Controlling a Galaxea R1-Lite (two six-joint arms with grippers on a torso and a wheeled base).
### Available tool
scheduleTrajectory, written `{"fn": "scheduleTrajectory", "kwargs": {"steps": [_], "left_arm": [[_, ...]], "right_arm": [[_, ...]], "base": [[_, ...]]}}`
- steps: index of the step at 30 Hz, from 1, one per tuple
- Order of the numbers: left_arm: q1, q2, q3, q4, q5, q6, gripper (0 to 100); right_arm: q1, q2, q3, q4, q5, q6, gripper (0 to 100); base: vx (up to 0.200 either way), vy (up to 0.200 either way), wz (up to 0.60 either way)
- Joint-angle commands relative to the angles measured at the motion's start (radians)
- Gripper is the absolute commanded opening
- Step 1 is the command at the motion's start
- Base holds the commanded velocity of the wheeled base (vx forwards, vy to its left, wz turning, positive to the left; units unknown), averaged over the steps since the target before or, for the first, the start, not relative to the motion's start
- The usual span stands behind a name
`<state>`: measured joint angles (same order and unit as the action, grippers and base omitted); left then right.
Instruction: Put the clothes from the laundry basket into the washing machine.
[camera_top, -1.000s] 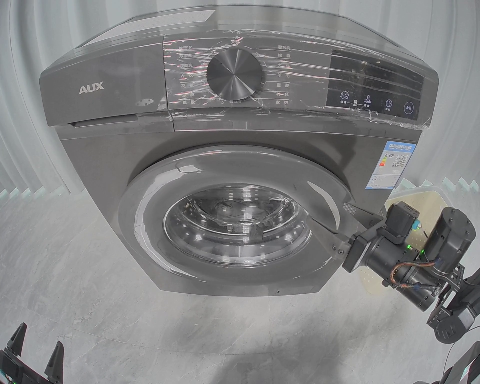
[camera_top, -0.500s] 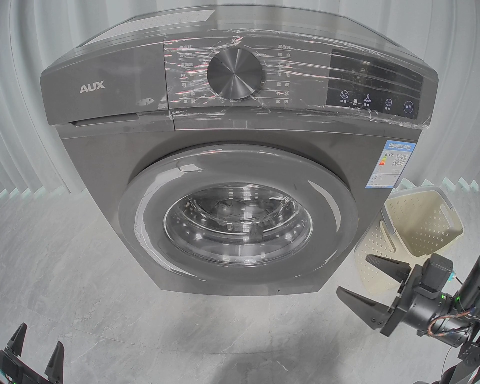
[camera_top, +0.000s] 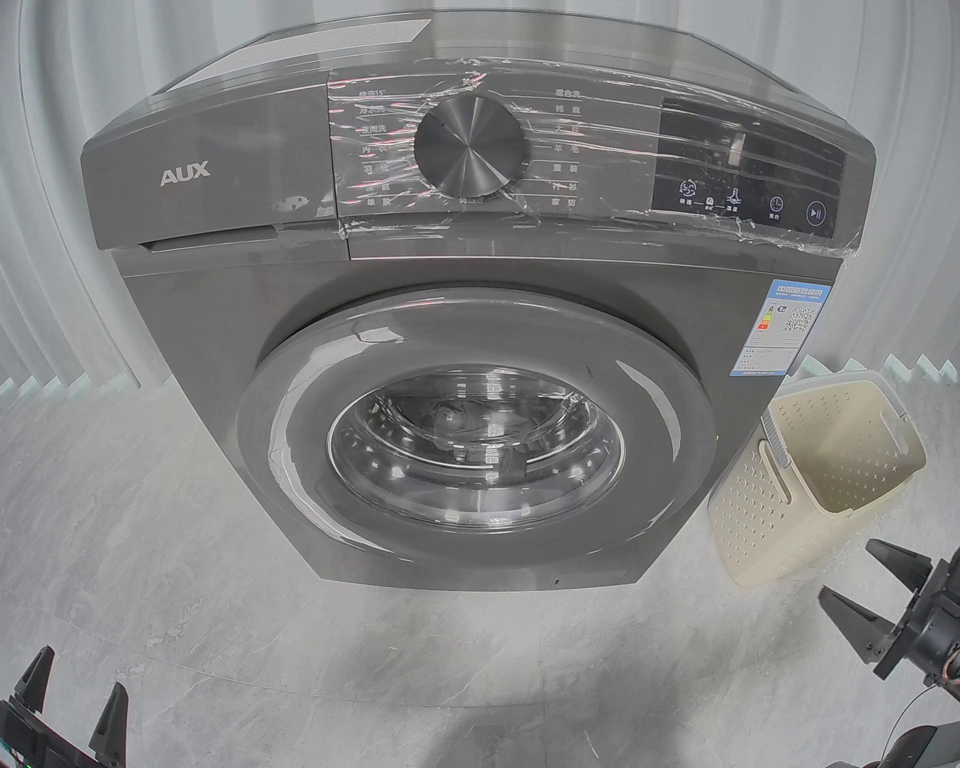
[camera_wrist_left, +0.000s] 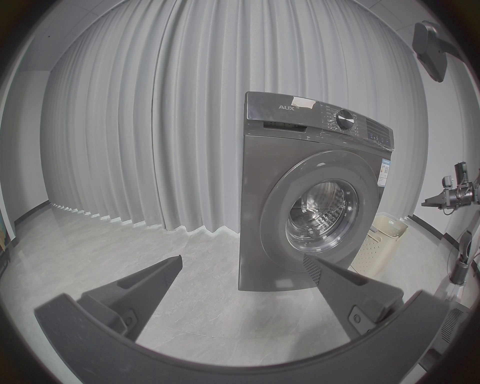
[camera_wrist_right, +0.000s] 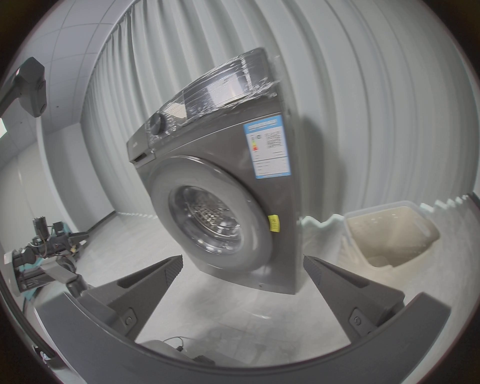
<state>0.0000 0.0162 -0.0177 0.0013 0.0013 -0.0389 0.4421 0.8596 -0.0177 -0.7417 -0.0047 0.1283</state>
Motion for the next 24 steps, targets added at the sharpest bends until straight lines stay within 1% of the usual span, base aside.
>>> {"fn": "scheduleTrajectory", "kwargs": {"steps": [1,3,6,8,9,10,11,12,13,16,18,24], "left_arm": [[0.000,-0.013,0.016,0.000,0.000,-0.004,100],[0.000,-0.013,0.016,0.000,0.000,-0.002,100],[0.000,-0.013,0.016,0.000,0.000,-0.004,100],[0.000,-0.013,0.016,0.000,0.000,-0.004,100],[0.000,-0.013,0.016,0.000,0.000,-0.004,100],[0.000,-0.013,0.016,0.000,0.000,-0.004,100],[0.000,-0.013,0.015,0.000,0.002,-0.006,100],[0.000,-0.013,0.015,0.000,0.000,-0.004,100],[0.000,-0.013,0.015,0.000,0.002,-0.004,100],[0.000,-0.013,0.016,0.000,0.002,-0.006,100],[0.000,-0.013,0.015,0.000,0.002,-0.006,100],[0.000,-0.013,0.015,-0.001,0.000,0.002,100]], "right_arm": [[-0.272,-0.527,0.018,0.378,0.011,-0.052,100],[-0.309,-0.657,0.018,0.499,0.032,-0.068,100],[-0.339,-0.757,0.018,0.617,0.037,-0.072,100],[-0.361,-0.777,0.018,0.683,0.035,-0.065,100],[-0.378,-0.784,0.018,0.696,0.034,-0.067,100],[-0.378,-0.784,0.018,0.696,0.034,-0.067,100],[-0.457,-0.833,0.018,0.705,0.040,-0.124,100],[-0.462,-0.850,0.018,0.732,0.035,-0.153,100],[-0.456,-0.850,0.018,0.746,0.028,-0.161,100],[-0.448,-0.847,0.018,0.742,0.023,-0.150,100],[-0.444,-0.850,0.018,0.746,0.028,-0.133,100],[-0.450,-0.850,0.018,0.742,0.029,-0.138,100]], "base": [[0.000,0.000,0.00],[0.000,0.000,0.00],[0.000,0.000,0.00],[0.000,0.000,0.00],[0.000,0.000,0.00],[0.000,0.000,0.00],[0.000,0.000,0.00],[0.000,0.000,0.00],[0.000,0.000,0.00],[0.000,0.000,0.00],[0.000,0.000,0.00],[0.000,0.000,0.00]]}}
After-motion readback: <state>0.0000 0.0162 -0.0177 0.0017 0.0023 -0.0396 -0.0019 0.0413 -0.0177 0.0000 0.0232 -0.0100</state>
